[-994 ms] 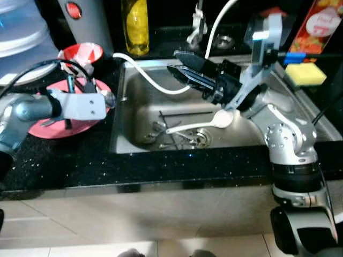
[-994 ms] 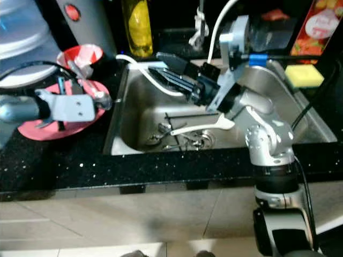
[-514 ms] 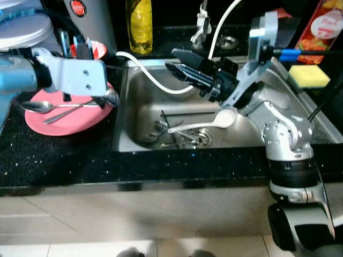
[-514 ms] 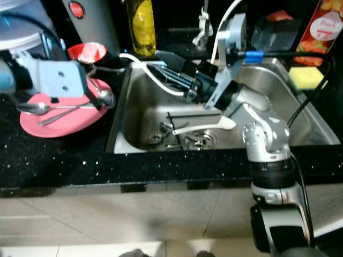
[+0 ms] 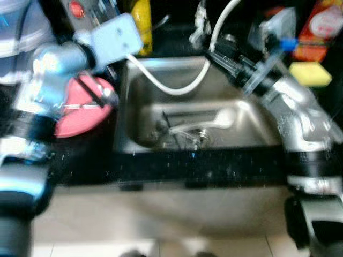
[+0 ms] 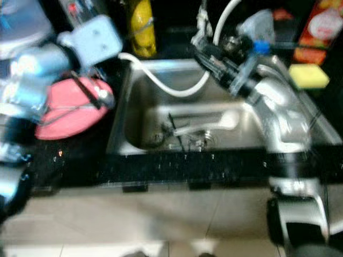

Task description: Kitchen organization

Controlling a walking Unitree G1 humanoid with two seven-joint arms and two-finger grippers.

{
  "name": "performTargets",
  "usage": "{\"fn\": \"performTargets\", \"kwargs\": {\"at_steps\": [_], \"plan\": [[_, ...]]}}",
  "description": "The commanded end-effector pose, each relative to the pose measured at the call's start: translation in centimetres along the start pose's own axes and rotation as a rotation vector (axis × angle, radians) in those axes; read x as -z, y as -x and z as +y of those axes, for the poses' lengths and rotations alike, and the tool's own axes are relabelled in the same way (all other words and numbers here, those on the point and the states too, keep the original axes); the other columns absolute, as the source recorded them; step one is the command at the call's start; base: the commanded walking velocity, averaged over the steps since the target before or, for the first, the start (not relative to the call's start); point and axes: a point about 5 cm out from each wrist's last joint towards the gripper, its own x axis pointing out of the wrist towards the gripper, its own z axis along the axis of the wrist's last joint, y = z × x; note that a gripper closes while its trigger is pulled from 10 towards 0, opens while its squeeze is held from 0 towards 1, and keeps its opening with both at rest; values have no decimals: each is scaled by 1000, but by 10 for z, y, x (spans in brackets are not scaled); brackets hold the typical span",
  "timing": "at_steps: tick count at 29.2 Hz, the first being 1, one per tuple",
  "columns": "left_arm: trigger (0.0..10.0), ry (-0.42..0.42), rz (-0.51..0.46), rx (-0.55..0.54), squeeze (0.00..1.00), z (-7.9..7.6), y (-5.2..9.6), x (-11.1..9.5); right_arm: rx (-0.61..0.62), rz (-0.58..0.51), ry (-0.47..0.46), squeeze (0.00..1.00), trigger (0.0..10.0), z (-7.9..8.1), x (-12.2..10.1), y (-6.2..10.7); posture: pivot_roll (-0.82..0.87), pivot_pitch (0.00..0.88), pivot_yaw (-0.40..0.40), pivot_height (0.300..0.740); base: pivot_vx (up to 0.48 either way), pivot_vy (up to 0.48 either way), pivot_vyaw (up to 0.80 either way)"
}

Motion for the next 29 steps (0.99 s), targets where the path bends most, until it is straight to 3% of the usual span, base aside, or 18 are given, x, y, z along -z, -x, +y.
{"fn": "performTargets", "kwargs": {"at_steps": [1, 4, 10, 11, 12, 13, 17, 22, 24, 25, 26, 29], "plan": [[10000, 65, 8, 32, 0, -12, -10, 4, 18, 18, 21, 0, 10000, -3, 4, 8, -62, 24, 108, 740, 0, 0, 0], [10000, 116, 28, 193, 0, -55, -31, 11, -28, 59, 39, 0, 10000, 5, 11, 25, -80, 24, 123, 740, 0, 0, 0], [10000, 133, 59, 280, 0, -81, -39, 18, -40, 64, 47, 0, 10000, 10, 13, 31, -106, 31, 148, 740, 0, 0, 0], [10000, 140, 71, 301, 192, -86, -40, 21, -44, 61, 48, 0, 10000, 11, 12, 32, -106, 31, 148, 740, 0, 0, 0], [10000, 142, 92, 320, 192, -90, -40, 26, -53, 54, 46, 0, 10000, 13, 11, 33, -110, 35, 152, 740, 0, 0, 0], [10000, 142, 127, 331, 1000, -93, -40, 32, -66, 44, 44, 0, 10000, 15, 9, 33, -114, 37, 155, 740, 0, 0, 0], [10000, 144, 175, 336, 1000, -93, -37, 42, -95, 27, 37, 0, 10000, 21, 5, 35, -113, 42, 154, 740, 0, 0, 0], [10000, 157, 159, 325, 1000, -89, -36, 41, -103, 23, 31, 0, 10000, 23, 6, 33, -106, 42, 145, 740, 0, 0, 0], [10000, 134, 112, 286, 1000, -80, -35, 35, -117, 14, 24, 0, 10000, 25, 5, 29, -99, 42, 137, 740, 0, 0, 0], [10000, 78, 62, 245, 0, -66, -31, 27, -139, 0, 17, 0, 10000, 29, 3, 24, -98, 42, 135, 740, 0, 0, 0], [10000, 78, 62, 245, 0, -66, -31, 27, -139, 0, 17, 0, 10000, 29, 3, 24, -98, 42, 135, 740, 0, 0, 0], [10000, -146, 42, 247, 0, -40, -5, 24, -189, -17, 6, 0, 10000, 40, 1, 14, -95, 45, 127, 740, 0, 0, 0]]}}
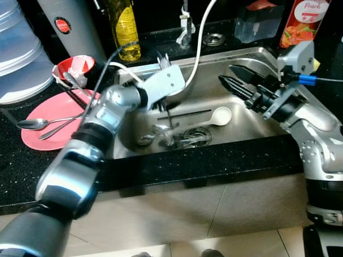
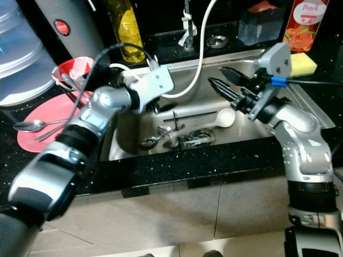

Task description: Kitchen organization

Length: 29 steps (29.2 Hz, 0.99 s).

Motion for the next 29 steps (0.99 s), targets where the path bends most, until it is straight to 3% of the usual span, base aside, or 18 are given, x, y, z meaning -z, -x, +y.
{"fn": "performTargets", "kwargs": {"at_steps": [1, 4, 5, 6, 8, 9, 11, 12, 15, 21, 29], "plan": [[10000, -134, 47, 46, 0, 5, 25, 9, -56, -26, -10, 0, 10000, 9, -5, -9, -89, 47, 118, 740, 0, 0, 0], [10000, -173, 59, 64, 0, 6, 34, 11, -61, -28, -12, 0, 10000, 10, -6, -11, -85, 49, 112, 740, 0, 0, 0], [10000, -205, 80, 88, 0, 9, 49, 14, -73, -32, -14, 0, 10000, 11, -7, -14, -79, 49, 105, 740, 0, 0, 0], [10000, -205, 80, 88, 0, 9, 49, 14, -73, -32, -14, 0, 10000, 11, -7, -14, -79, 49, 105, 740, 0, 0, 0], [10000, -245, 150, 124, 0, 11, 84, 24, -104, -42, -19, 0, 10000, 11, -9, -26, -52, 52, 62, 740, 0, 0, 0], [10000, -245, 150, 124, 0, 11, 84, 24, -104, -42, -19, 0, 10000, 11, -9, -26, -52, 52, 62, 740, 0, 0, 0], [10000, -247, 213, 126, 0, 10, 110, 33, -131, -50, -25, 0, 10000, 10, -11, -36, -26, 54, 16, 740, 0, 0, 0], [10000, -247, 213, 126, 0, 10, 110, 33, -131, -50, -25, 0, 10000, 10, -11, -36, -26, 54, 16, 740, 0, 0, 0], [10000, -271, 313, 77, 0, 10, 133, 48, -177, -54, -36, 0, 10000, 10, -12, -50, 9, 53, -39, 740, 0, 0, 0], [10000, -289, 438, 59, 0, 5, 157, 60, -238, -68, -46, 0, 10000, 15, -14, -65, 34, 47, -74, 740, 0, 0, 0], [10000, -333, 516, 57, 0, 6, 166, 68, -252, -78, -50, 0, 10000, 16, -14, -70, 38, 42, -65, 740, 0, 0, 0]]}}
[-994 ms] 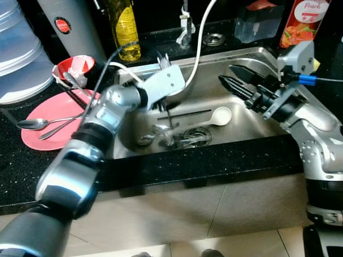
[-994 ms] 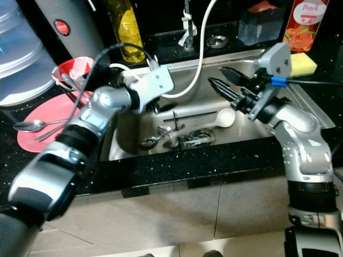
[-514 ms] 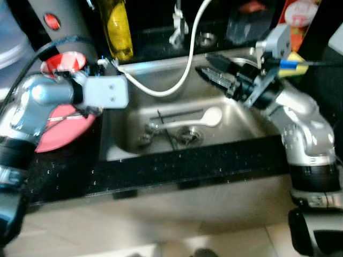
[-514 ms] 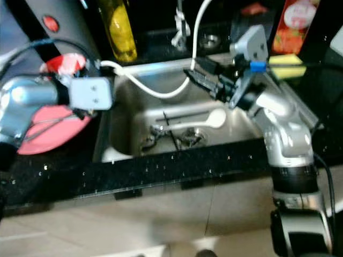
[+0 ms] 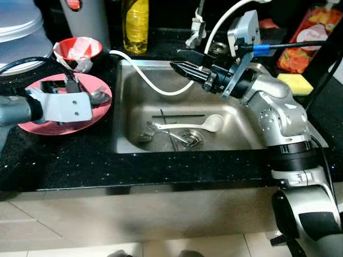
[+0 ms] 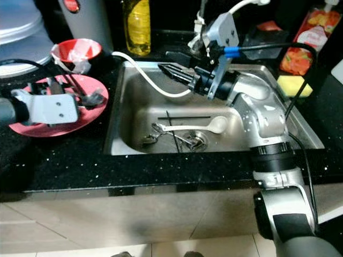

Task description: Kitchen organization

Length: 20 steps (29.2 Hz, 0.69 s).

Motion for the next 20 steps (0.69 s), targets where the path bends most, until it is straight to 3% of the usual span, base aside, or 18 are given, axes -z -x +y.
{"fn": "performTargets", "kwargs": {"at_steps": [1, 6, 9, 12, 15, 20], "plan": [[10000, -52, 27, 3, 0, 2, 2, 2, -2, -7, 13, 0, 10000, -1, -1, 0, 34, 43, -58, 740, 0, 0, 0], [10000, -97, -7, -95, 0, 18, -6, -10, 19, -14, 15, 0, 10000, -3, 0, 3, 18, 44, -33, 740, 0, 0, 0], [10000, -91, -7, -87, 0, 22, -6, -12, 29, -14, 17, 0, 10000, -3, 0, 5, 12, 43, -22, 740, 0, 0, 0], [10000, -63, 50, 8, 0, 19, -3, -6, 44, -16, 19, 0, 10000, -4, 0, 9, 9, 42, -8, 740, 0, 0, 0], [10000, -92, 123, 91, 0, 14, 0, 2, 54, -19, 18, 0, 10000, -3, 1, 11, 5, 39, 1, 740, 0, 0, 0], [10000, -101, 152, 160, 0, 6, 2, 4, 57, -22, 17, 0, 10000, -2, 1, 11, 4, 39, 3, 740, 0, 0, 0]]}}
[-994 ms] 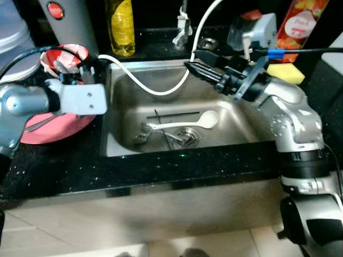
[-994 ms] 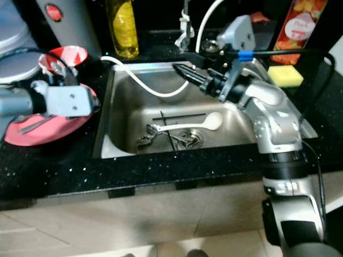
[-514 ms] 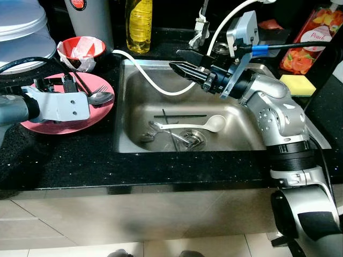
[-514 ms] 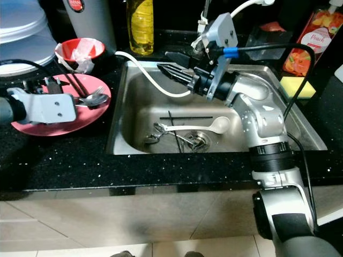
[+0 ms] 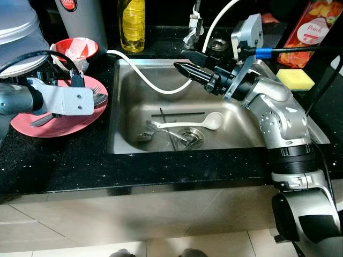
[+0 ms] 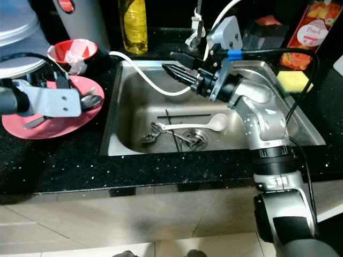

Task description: Kitchen organization

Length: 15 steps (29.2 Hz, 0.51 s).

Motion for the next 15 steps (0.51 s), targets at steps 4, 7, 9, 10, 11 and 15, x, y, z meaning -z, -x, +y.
{"fn": "performTargets", "kwargs": {"at_steps": [4, 7, 9, 10, 11, 15], "plan": [[10000, 60, 115, 43, 0, -11, -2, 21, 5, -19, 22, 0, 10000, 0, -4, 2, 10, 35, -7, 740, 0, 0, 0], [8078, 78, 156, 35, 0, -17, -8, 30, 0, -21, 20, 0, 10000, 0, -4, 1, 11, 34, -8, 740, 0, 0, 0], [6039, 106, 168, 20, 0, -22, -15, 35, -3, -23, 19, 0, 10000, 1, -4, 0, 11, 34, -11, 740, 0, 0, 0], [2941, 121, 171, 9, 0, -24, -18, 37, -5, -23, 19, 0, 10000, 1, -4, -1, 11, 34, -11, 740, 0, 0, 0], [0, 167, 176, -17, 0, -29, -23, 41, -6, -24, 18, 0, 10000, 1, -4, -1, 5, 37, -9, 740, 0, 0, 0], [0, 186, 175, -21, 0, -34, -25, 42, -5, -24, 18, 0, 10000, 2, -5, 0, 3, 38, -7, 740, 0, 0, 0]]}}
